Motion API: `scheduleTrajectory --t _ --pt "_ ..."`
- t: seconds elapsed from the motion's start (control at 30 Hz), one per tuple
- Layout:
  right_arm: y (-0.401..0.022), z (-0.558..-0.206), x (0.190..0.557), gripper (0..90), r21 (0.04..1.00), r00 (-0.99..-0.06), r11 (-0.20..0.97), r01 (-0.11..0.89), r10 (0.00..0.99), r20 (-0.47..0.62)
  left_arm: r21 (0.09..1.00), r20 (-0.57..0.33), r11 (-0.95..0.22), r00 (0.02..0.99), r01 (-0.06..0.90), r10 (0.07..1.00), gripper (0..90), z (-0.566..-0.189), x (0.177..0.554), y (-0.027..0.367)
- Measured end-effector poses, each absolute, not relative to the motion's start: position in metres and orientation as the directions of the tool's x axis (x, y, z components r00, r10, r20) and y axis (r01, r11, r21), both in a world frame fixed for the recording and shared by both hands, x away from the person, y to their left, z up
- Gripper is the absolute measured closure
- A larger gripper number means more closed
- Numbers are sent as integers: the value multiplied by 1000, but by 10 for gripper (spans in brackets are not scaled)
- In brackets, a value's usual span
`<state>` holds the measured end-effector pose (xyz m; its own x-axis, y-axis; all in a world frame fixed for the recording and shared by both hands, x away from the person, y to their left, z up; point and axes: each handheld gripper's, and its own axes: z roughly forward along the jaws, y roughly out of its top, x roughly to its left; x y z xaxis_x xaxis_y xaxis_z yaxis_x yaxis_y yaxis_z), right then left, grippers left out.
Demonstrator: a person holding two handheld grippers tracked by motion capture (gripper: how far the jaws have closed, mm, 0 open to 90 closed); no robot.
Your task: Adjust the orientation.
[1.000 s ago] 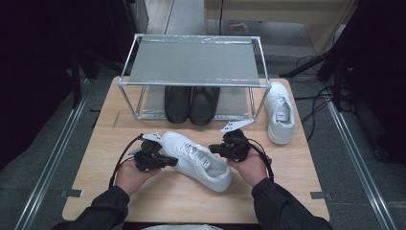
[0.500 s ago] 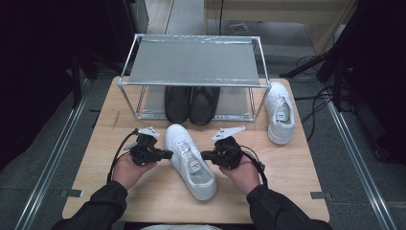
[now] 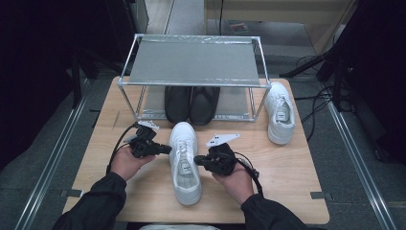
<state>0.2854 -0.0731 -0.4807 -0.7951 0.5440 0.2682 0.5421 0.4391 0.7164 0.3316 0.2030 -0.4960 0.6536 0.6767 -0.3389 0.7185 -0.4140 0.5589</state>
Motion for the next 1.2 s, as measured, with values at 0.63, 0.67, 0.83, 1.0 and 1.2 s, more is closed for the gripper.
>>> scheduleTrajectory --t 0.63,0.67,0.83,1.0,1.2 --pt "-96 -475 294 627 757 -789 404 513 569 231 616 -328 -426 708 662 626 578 -480 326 203" --pt "-98 -474 294 608 760 -788 402 511 573 227 629 -327 -420 712 654 621 560 -479 325 203" --pt "-112 -472 296 562 769 -777 387 510 590 218 654 -330 -402 720 641 611 502 -472 320 207" --pt "-127 -468 300 555 766 -754 356 535 610 242 667 -323 -394 722 632 612 446 -470 317 211" --pt "-137 -465 303 545 769 -736 337 543 631 243 665 -317 -397 720 633 617 428 -472 317 212"
